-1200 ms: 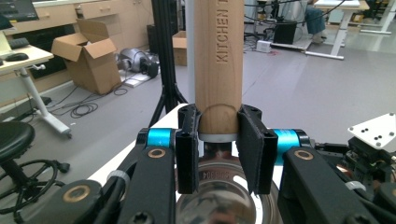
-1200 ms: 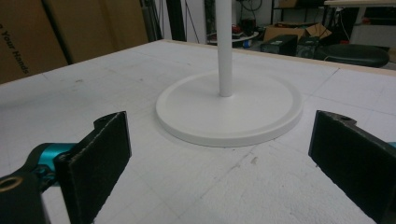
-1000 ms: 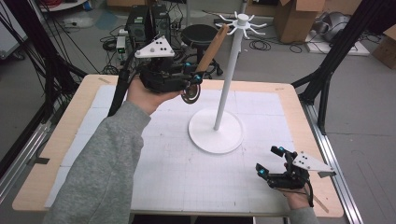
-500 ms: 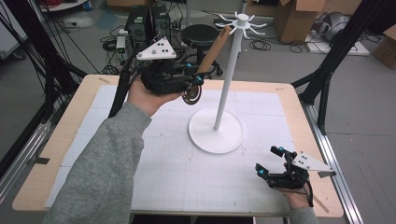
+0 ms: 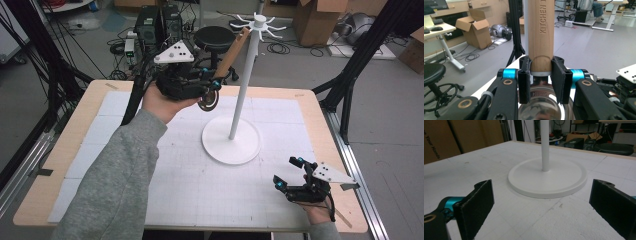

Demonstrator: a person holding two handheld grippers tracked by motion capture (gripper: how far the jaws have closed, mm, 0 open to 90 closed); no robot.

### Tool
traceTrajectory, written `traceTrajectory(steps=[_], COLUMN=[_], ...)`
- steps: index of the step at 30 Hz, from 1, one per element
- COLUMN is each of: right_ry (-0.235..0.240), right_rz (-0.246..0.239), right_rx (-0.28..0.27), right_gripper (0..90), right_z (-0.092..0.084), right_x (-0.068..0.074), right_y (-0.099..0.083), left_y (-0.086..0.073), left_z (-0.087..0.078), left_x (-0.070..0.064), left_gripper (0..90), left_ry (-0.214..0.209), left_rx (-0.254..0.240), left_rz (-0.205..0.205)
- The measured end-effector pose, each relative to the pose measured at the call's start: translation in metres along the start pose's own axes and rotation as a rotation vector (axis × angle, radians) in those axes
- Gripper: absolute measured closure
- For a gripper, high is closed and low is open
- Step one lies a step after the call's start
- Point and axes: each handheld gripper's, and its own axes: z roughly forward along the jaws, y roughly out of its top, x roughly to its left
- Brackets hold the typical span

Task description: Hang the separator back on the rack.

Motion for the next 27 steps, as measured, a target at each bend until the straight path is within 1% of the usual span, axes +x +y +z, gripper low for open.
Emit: traceTrajectory(steps=[7,9,16,21,23,25,27], right_ry=[0.004,0.004,0.001,0.001,-0.001,0.000,0.000], right_rz=[0.003,0.002,0.004,0.004,-0.001,0.002,0.002], right_rx=[0.002,0.001,-0.003,-0.004,-0.007,-0.007,-0.007], right_gripper=[4.8,4.8,4.8,4.8,4.8,4.8,4.8], right_z=[0.000,0.000,-0.001,-0.001,-0.001,-0.002,-0.002], right_x=[0.000,0.000,0.000,0.000,-0.001,-0.001,-0.001], right_y=[0.000,0.000,0.000,0.000,0.000,0.000,0.000], left_y=[-0.001,-0.002,-0.005,-0.006,-0.006,-0.007,-0.007], left_z=[0.005,0.007,0.015,0.020,0.021,0.022,0.022], left_x=[0.002,0.002,0.002,0.001,0.000,0.000,-0.001], left_gripper=[69.4,69.4,69.3,69.3,69.2,69.0,68.5], left_ry=[0.010,0.013,-0.001,-0.007,-0.009,-0.003,-0.001], left_rx=[0.009,0.009,0.021,0.015,0.016,0.012,0.008], left_rz=[-0.010,-0.019,-0.033,-0.048,-0.046,-0.047,-0.034])
